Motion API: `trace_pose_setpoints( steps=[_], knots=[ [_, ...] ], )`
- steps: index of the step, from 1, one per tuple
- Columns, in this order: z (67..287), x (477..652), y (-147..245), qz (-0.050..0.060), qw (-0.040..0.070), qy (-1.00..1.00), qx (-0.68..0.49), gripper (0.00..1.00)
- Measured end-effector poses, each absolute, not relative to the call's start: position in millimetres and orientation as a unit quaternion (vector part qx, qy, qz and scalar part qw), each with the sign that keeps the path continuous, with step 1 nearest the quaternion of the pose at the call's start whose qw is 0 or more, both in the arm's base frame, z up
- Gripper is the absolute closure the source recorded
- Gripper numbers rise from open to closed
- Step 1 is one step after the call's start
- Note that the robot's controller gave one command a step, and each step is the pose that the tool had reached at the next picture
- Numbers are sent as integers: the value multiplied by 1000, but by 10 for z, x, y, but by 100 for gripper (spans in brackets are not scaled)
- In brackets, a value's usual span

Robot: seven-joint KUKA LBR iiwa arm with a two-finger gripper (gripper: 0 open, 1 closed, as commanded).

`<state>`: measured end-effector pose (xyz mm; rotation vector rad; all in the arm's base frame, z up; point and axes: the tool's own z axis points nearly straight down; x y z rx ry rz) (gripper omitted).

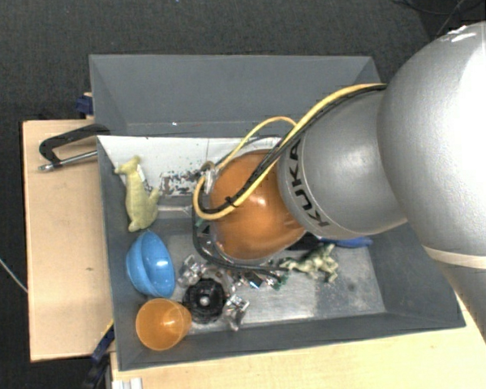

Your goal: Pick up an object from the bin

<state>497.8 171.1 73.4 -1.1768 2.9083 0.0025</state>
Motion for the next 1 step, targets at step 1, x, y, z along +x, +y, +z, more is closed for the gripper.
trace_pose_setpoints(
  steps=[1],
  knots=[
    [748, 4991, 1720, 1, 5, 927, -375, 100]
  ],
)
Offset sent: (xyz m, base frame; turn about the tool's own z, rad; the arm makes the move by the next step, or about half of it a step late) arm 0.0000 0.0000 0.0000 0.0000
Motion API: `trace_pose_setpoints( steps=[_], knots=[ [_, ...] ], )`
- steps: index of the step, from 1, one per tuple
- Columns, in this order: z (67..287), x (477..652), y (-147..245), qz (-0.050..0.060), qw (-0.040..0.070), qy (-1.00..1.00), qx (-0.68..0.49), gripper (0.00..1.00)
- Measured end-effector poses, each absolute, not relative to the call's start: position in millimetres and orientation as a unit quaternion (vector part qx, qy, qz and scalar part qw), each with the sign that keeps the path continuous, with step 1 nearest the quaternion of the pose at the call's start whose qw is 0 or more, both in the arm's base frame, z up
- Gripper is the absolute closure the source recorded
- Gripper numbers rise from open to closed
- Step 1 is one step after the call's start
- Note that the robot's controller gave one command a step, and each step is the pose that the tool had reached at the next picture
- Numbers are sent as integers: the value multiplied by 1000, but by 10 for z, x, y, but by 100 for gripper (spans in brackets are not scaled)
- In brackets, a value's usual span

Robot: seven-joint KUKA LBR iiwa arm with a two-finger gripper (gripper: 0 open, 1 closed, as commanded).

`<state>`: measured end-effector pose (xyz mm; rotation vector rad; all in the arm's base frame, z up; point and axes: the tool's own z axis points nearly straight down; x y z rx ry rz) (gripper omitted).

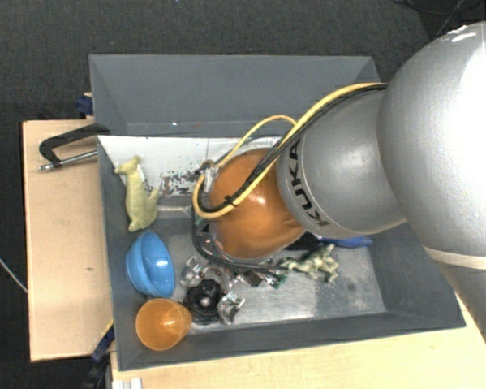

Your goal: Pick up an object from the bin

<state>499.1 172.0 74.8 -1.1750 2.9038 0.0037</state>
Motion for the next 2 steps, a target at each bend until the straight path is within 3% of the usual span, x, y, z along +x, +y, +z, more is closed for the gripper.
trace_pose_setpoints(
  steps=[2],
  knots=[
    [1876, 5033, 1758, 0, 6, 927, -374, 100]
  ],
)
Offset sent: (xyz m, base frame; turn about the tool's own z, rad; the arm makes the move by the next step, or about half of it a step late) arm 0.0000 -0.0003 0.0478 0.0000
